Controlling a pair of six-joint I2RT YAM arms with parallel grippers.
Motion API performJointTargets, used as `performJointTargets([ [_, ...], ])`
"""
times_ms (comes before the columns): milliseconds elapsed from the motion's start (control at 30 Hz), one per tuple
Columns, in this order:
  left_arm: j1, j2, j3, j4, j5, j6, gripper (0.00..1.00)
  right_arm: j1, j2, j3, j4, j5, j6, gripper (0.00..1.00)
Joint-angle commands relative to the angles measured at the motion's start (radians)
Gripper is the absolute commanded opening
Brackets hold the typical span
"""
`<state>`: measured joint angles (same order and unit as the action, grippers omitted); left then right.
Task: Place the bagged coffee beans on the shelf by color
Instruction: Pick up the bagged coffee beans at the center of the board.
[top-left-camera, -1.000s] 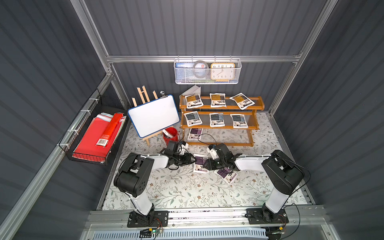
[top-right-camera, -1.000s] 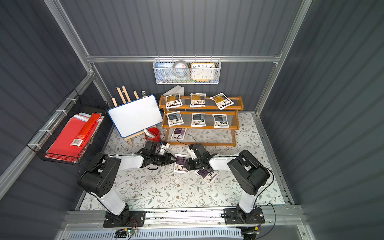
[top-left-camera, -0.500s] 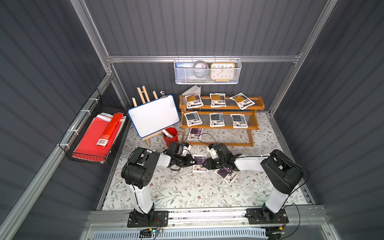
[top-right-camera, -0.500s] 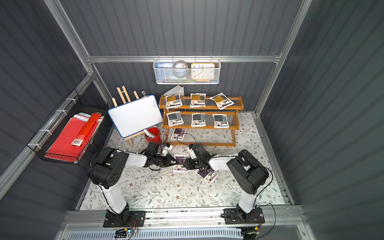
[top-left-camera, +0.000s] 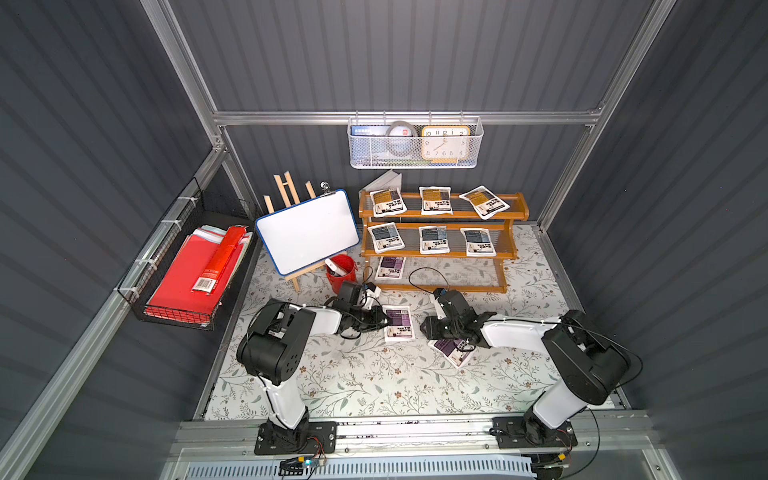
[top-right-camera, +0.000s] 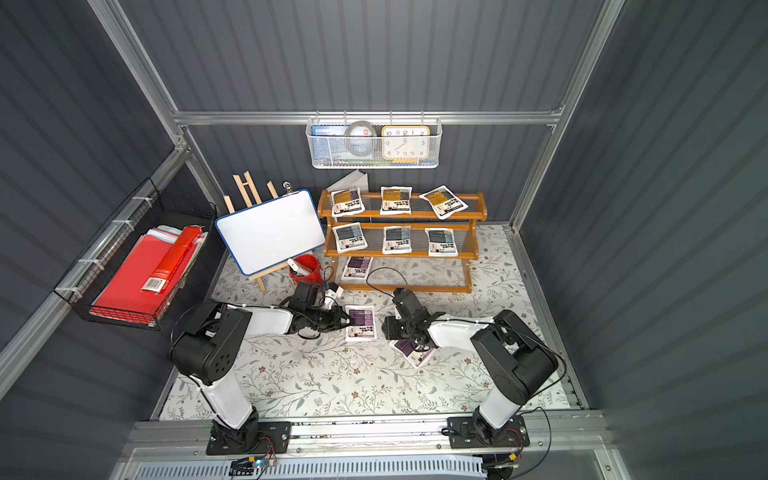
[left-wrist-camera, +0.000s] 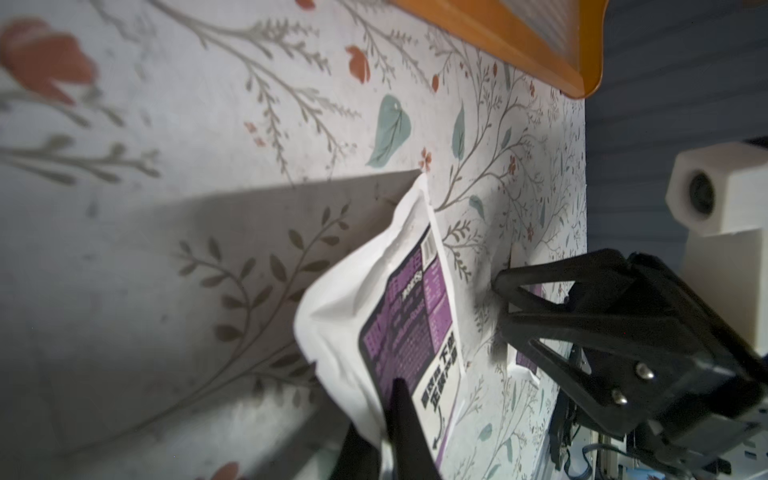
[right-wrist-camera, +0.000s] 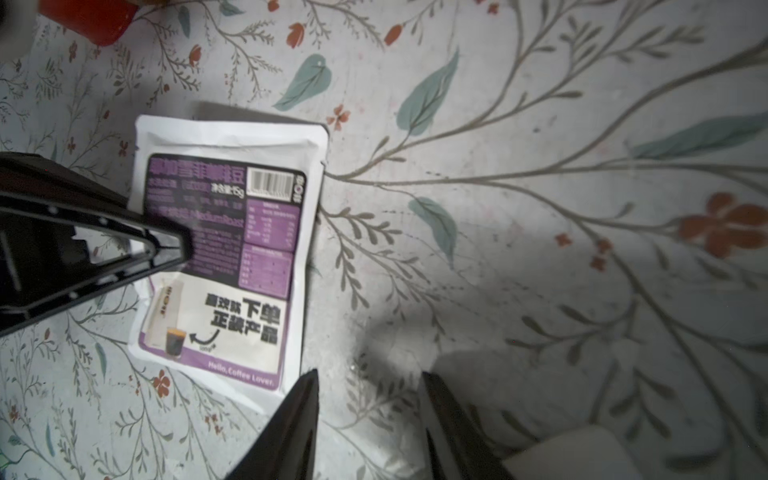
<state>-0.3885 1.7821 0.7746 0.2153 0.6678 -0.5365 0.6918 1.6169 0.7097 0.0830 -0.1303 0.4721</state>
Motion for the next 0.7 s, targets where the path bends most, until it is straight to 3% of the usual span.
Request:
performJointTargets([
  [0,0.002,-0.060,0.050,0.031,-0.045,-0.053,0.00,-0.028,-0.044,-0.013,-0.014,0.006,0.021,0.46],
  [233,-0.015,-0.003,0.101,0.128,-0.011,-0.138,0.00,-0.114,-0.080,-0.070,0.125,-0.186,0.091,0.47],
  [667,-0.046,0.068,0.118,0.218,0.024,-0.191,0.00,-0.154,-0.006,-0.159,0.482,-0.307,0.262,0.48],
])
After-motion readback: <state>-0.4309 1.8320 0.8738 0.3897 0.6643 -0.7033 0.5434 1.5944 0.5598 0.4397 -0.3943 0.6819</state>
